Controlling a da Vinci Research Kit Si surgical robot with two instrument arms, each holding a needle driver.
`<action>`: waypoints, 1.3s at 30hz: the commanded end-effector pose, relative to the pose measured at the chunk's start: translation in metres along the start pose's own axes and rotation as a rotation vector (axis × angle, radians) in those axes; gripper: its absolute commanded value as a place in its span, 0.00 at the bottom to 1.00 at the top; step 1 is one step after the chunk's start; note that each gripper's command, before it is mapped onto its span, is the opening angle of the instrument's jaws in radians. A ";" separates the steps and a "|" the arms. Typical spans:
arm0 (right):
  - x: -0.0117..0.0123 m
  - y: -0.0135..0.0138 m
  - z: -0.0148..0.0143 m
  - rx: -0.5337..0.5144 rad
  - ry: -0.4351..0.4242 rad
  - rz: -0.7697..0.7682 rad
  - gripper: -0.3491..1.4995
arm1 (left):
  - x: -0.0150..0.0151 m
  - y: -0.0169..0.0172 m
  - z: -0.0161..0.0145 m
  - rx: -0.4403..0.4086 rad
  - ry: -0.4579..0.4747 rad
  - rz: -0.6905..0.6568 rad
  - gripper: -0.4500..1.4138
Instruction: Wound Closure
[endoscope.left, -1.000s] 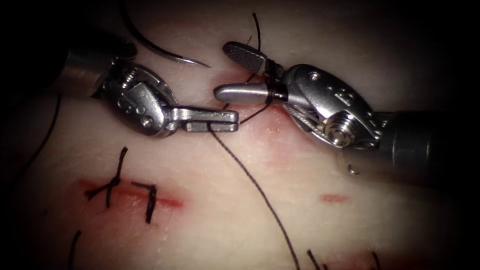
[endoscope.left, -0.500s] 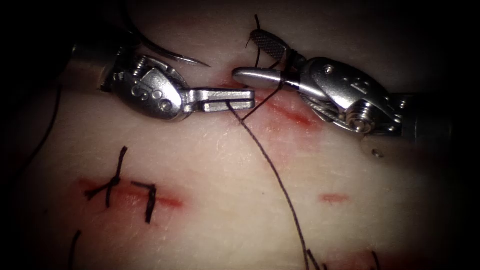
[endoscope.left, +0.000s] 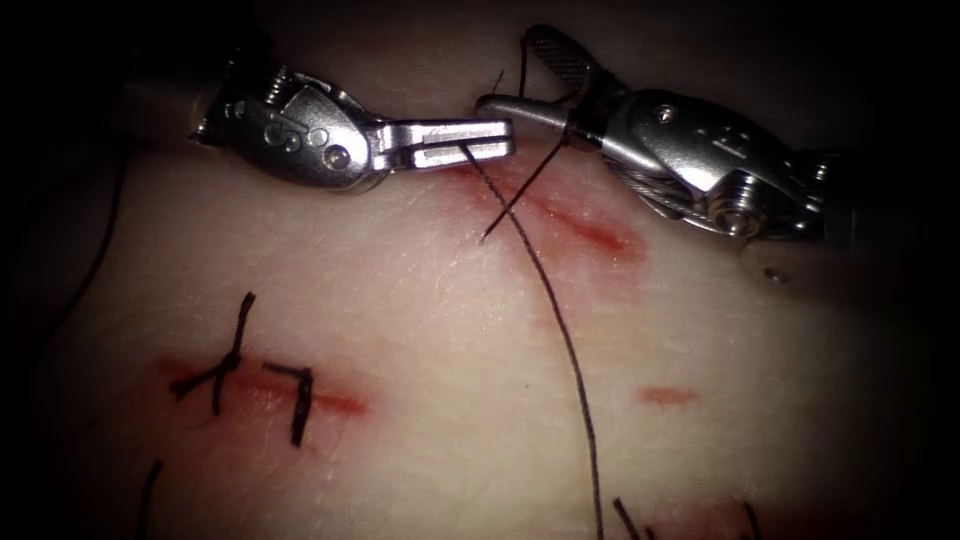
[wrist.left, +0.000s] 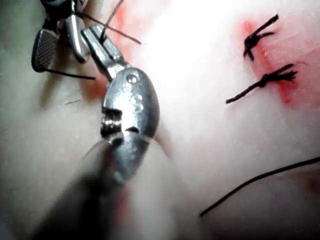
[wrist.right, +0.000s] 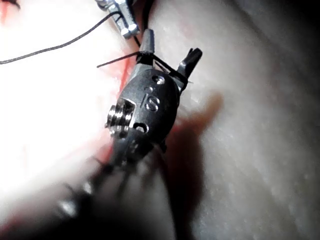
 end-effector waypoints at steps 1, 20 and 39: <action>0.0001 -0.0001 0.0012 -0.001 -0.002 -0.002 0.65 | -0.0006 0.0000 0.0005 -0.002 -0.001 0.001 0.00; -0.0017 -0.0019 0.0022 -0.033 -0.096 -0.037 0.00 | -0.0011 0.0004 0.0004 -0.006 -0.035 0.001 0.00; 0.0008 -0.0077 0.0030 -0.065 -0.009 -0.042 0.00 | -0.0011 -0.0002 -0.0011 0.002 -0.053 -0.034 0.00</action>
